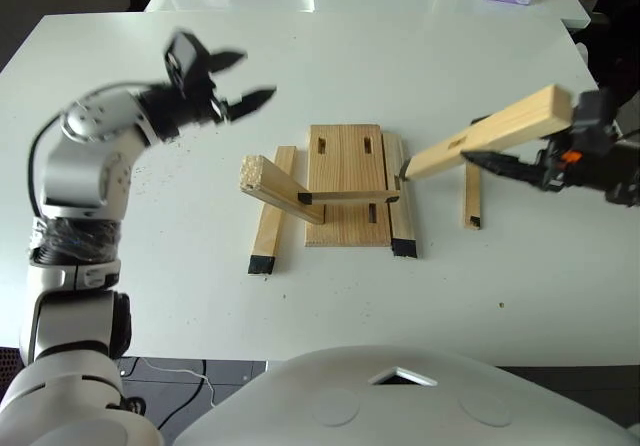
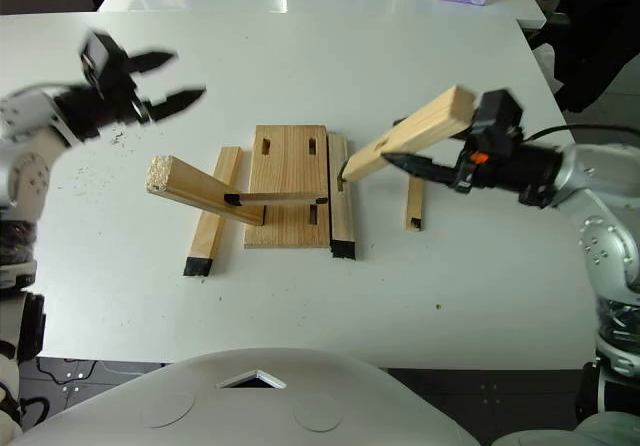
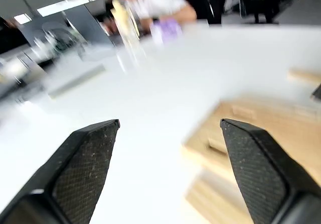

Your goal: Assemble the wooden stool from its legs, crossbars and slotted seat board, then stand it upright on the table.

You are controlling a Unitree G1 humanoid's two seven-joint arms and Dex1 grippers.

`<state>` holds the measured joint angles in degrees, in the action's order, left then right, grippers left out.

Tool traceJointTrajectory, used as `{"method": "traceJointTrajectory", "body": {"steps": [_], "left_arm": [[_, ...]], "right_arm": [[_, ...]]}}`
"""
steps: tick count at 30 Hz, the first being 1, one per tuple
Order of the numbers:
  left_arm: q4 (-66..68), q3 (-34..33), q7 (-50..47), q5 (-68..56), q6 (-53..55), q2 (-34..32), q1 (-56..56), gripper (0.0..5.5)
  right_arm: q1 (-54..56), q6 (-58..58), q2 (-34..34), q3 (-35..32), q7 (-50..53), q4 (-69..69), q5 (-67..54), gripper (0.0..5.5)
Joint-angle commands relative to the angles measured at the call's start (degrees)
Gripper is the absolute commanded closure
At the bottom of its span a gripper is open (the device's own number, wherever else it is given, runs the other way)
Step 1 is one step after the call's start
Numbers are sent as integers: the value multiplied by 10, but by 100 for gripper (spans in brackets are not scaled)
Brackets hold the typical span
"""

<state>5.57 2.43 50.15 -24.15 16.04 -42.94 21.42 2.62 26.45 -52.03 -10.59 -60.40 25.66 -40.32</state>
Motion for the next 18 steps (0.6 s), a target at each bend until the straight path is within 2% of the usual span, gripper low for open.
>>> {"method": "traceJointTrajectory", "body": {"steps": [1,10,18], "left_arm": [[32,18,33,46,-40,0,-32,177],[34,41,70,91,-64,15,-45,177],[3,42,94,81,-59,23,-54,177]], "right_arm": [[-2,-9,6,28,-16,29,7,347],[4,-12,28,74,-23,31,21,347],[3,-48,28,89,-30,-4,67,347]]}}
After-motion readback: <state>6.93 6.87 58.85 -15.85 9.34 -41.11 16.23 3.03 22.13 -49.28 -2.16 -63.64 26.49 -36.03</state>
